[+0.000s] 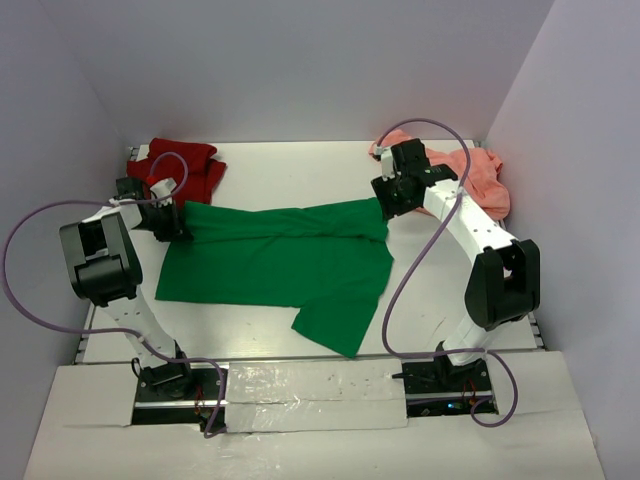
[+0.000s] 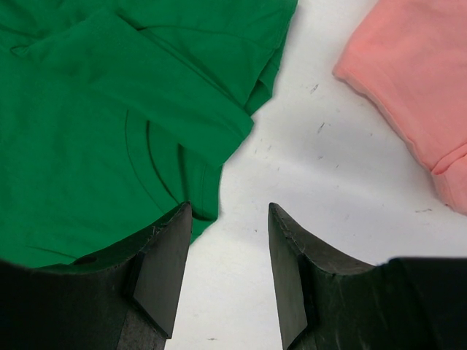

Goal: Fold and stack the t-shirts
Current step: Fold the tshirt

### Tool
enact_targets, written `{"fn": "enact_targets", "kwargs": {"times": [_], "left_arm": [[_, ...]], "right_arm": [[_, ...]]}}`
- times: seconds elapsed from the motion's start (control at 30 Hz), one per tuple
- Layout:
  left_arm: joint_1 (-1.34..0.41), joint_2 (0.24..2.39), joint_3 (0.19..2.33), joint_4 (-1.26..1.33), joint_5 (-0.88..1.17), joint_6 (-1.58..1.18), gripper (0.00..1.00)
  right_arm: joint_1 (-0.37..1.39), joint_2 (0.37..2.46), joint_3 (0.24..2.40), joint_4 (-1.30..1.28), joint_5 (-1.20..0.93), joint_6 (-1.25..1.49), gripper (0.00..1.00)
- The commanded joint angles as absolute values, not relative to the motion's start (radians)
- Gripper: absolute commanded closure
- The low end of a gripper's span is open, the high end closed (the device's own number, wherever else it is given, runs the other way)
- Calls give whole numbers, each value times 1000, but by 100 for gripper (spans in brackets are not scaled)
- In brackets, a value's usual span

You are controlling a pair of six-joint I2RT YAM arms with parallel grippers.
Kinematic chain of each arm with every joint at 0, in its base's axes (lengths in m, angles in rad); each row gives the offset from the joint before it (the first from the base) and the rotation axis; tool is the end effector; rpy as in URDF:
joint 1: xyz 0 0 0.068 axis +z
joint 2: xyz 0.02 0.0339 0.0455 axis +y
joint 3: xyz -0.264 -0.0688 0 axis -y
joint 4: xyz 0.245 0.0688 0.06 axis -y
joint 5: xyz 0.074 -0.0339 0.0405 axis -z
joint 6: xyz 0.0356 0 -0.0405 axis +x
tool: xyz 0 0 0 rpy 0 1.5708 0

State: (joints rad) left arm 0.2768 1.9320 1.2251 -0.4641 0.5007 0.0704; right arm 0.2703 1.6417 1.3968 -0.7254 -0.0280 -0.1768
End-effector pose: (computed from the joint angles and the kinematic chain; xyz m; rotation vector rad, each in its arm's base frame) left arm 0.3697 0.0873 0.1500 -0.1344 2.6104 -0.5661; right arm 0.3398 0.0952 0.2852 -0.5743 2.4764 0.0723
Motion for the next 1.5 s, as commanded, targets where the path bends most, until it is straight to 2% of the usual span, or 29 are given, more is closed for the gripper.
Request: {"fn": "enact_targets", "kwargs": {"times": [0.0,1.3,1.47], "left_arm": [[276,1901,1233,-428,473,75,100],[388,1813,1258,-472,374,195,100],[406,1825,1235,-457,390,206,100]], "right_arm": [[264,1595,1381,-698,-40,-181,46],[296,1644,1325,-673,-69,-155,47],[302,1678,1318,-678,-138,-161,46]]}}
